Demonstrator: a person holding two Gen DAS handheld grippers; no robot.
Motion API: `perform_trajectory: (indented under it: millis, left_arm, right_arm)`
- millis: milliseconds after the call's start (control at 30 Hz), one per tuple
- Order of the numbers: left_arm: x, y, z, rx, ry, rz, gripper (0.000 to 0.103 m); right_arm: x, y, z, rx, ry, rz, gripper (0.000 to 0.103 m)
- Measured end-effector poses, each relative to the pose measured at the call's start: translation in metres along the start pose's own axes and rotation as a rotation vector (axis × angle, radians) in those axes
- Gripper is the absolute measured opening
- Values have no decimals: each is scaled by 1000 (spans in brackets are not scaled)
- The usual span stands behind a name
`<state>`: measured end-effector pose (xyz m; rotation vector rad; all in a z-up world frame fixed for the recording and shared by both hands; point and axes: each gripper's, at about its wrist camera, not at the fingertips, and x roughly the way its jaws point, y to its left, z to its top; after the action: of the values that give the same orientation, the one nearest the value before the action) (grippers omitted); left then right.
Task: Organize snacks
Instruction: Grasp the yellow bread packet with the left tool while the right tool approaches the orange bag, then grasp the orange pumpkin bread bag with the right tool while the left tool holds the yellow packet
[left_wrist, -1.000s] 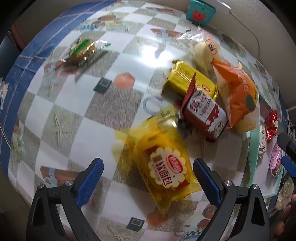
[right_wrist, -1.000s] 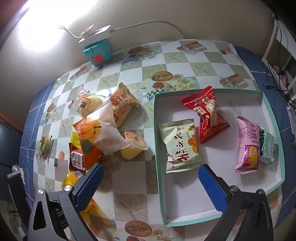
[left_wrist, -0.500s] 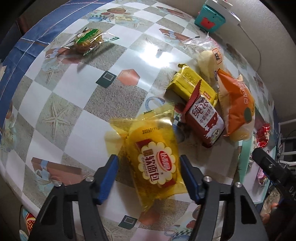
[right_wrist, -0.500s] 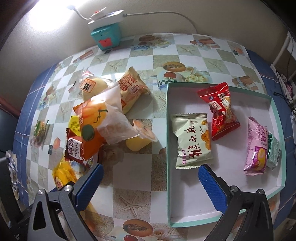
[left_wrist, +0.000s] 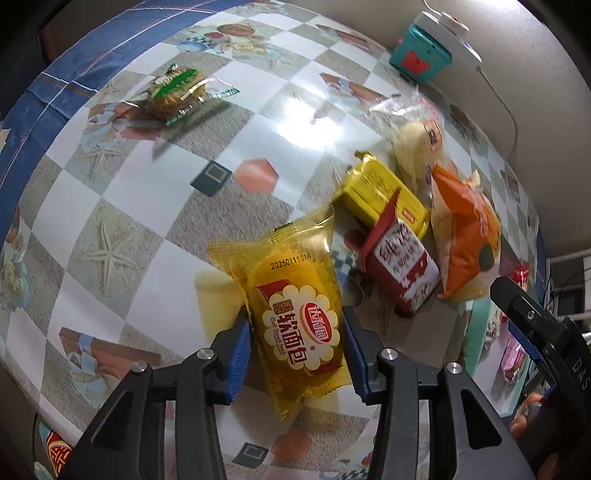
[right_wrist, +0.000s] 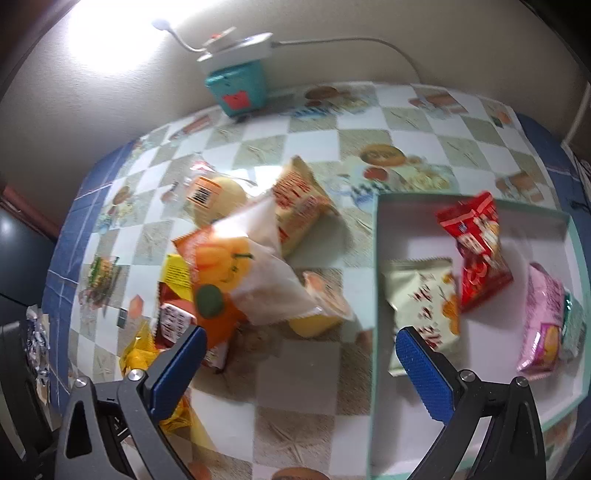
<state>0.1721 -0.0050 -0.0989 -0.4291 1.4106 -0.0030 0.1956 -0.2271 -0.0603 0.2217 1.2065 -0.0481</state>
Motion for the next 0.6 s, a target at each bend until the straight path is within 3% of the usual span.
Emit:
perform_trajectory:
  millis: [400,600]
  left_arm:
    - [-28,9,40,-54,-140,63,45]
    - [-23,2,56,-56,-147,79,45]
  right_arm:
    - [-4,20,10,-58,-80,28,103]
    - [4,26,17,-61,-89,40,103]
